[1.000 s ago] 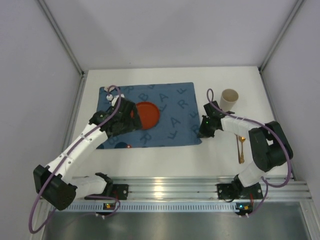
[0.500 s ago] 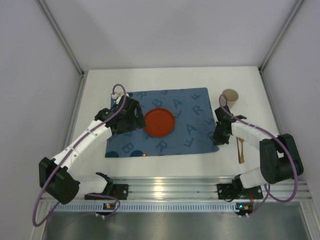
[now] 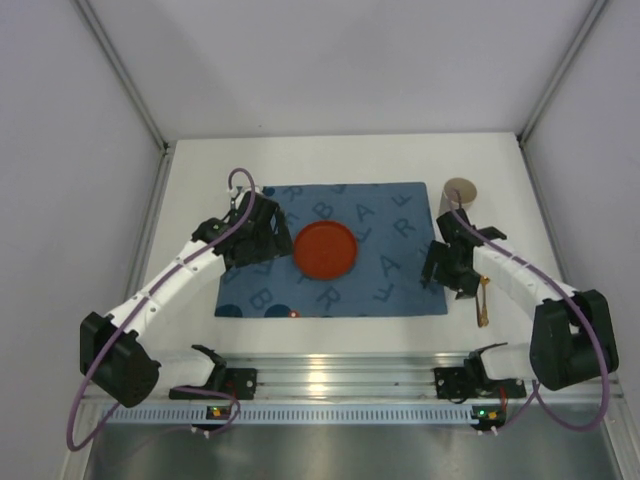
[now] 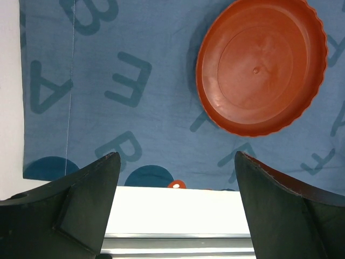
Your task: Set the dinner table for one person
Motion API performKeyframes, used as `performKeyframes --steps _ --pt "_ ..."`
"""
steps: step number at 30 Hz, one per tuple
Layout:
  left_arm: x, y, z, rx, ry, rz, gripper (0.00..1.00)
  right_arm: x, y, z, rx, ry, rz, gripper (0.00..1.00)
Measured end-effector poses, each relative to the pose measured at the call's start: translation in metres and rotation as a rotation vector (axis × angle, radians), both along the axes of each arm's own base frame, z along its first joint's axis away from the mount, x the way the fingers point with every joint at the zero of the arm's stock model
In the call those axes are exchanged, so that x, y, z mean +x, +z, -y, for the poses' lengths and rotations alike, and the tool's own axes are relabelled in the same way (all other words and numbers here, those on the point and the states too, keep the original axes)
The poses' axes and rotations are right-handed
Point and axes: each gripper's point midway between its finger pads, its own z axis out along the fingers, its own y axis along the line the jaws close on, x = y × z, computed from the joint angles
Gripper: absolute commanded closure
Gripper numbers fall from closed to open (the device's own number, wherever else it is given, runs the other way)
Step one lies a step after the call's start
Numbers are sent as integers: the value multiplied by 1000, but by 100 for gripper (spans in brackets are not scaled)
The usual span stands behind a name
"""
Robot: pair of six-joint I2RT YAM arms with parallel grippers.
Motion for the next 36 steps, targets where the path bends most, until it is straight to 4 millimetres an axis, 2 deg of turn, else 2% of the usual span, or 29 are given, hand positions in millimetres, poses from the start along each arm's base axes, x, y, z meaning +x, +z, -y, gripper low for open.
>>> performKeyframes --steps 2,5,7,10,12,14,17,20,23,27,32,36 --pt "0 -2 0 3 -2 -2 8 4 11 0 -5 11 3 10" --pt "0 -2 0 4 -4 0 8 28 44 -6 8 22 76 9" --pt "1 -2 0 3 -6 5 7 52 77 -10 21 29 162 9" --pt "3 -2 1 6 -8 12 7 97 142 -12 32 21 330 9" --pt "5 -3 1 10 -12 11 7 123 176 -3 27 -11 421 10" --pt "6 -4 1 14 -18 11 7 143 198 19 9 -71 476 12" --pt "8 -5 3 16 -24 15 7 161 195 59 -37 -169 453 14" --pt "9 -7 3 18 -26 13 7 170 167 94 -73 -245 364 16" --pt "11 -9 4 23 -31 11 7 171 141 111 -84 -278 282 19" --pt "16 -12 6 32 -43 15 6 177 121 113 -62 -275 233 21" --pt "21 -15 8 51 -60 15 6 194 113 106 -18 -260 239 25" --pt "26 -10 8 57 -68 35 6 205 105 104 1 -257 243 39"
